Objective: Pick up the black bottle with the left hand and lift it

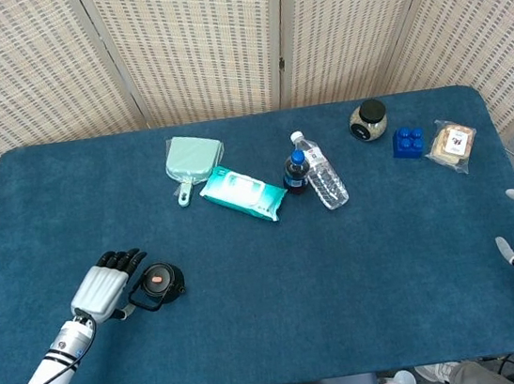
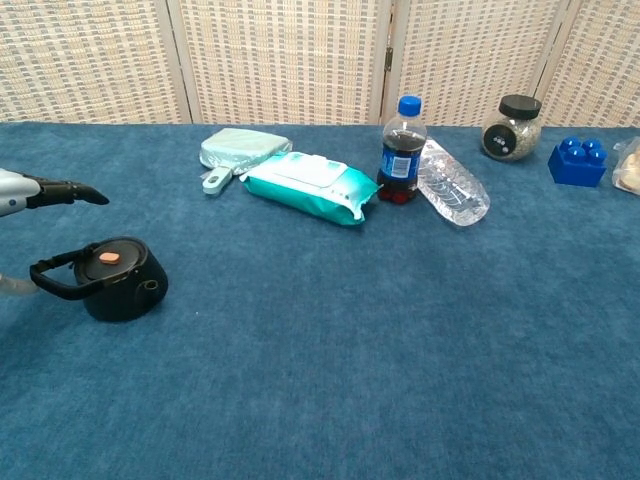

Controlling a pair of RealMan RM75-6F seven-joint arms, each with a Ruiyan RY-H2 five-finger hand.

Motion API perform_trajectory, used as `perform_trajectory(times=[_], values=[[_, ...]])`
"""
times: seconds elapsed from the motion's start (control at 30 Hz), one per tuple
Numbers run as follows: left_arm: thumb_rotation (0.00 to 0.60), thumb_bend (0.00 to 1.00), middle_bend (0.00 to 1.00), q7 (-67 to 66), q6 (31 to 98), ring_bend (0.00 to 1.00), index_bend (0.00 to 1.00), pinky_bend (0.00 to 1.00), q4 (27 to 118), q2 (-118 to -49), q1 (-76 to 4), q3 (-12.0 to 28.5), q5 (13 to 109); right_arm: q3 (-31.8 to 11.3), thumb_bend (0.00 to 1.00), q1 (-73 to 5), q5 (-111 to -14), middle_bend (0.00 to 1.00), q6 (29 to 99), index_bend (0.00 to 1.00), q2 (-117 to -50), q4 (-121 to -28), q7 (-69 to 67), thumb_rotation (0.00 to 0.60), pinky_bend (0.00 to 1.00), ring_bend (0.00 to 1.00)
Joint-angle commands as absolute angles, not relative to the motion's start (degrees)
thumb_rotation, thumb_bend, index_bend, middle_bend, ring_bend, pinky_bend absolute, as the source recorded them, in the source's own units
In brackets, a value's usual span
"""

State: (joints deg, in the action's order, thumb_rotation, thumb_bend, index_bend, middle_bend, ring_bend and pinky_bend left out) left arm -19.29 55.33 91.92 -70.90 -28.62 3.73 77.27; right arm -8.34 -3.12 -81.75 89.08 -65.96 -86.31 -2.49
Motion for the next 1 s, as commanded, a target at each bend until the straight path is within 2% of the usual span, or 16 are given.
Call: perform_trajectory(times=[0.03,0.2,0.47,1.0], values=[[0.6,0.19,0.07,-19.29,56.55,0.11,0.08,0.09,92.63,-70.08,-27.96,3.01,77.72,-8.61,0.29,-3.19,-81.72,0.24,89.26,0.2,-65.66,-86.73,-2.22,0.6,0.18,0.15],[0.6,0.19,0.08,-17.46,60.58,0.12,0.14,0.09,93.44,-67.98,-26.11,1.02,82.11,-10.34,0.29,-3.24,-80.83,0.22,90.59,0.2,-63.77,-89.67,-0.26,0.6,0.18,0.1],[0.6,0.2,0.19,-12.63,65.5,0.14,0.26,0.09,92.95,-66.68,-24.43,-2.57,91.23,-11.33,0.29,-3.75,-78.61,0.2,90.0,0.2,-62.59,-92.96,5.53,0.6,0.15,0.03],[0.6,0.19,0.22,-13.98,64.85,0.17,0.28,0.09,92.39,-69.63,-24.58,-4.2,94.02,-10.57,0.29,-3.29,-78.94,0.2,90.14,0.14,-62.46,-93.3,5.56,0.6,0.14,0.03]])
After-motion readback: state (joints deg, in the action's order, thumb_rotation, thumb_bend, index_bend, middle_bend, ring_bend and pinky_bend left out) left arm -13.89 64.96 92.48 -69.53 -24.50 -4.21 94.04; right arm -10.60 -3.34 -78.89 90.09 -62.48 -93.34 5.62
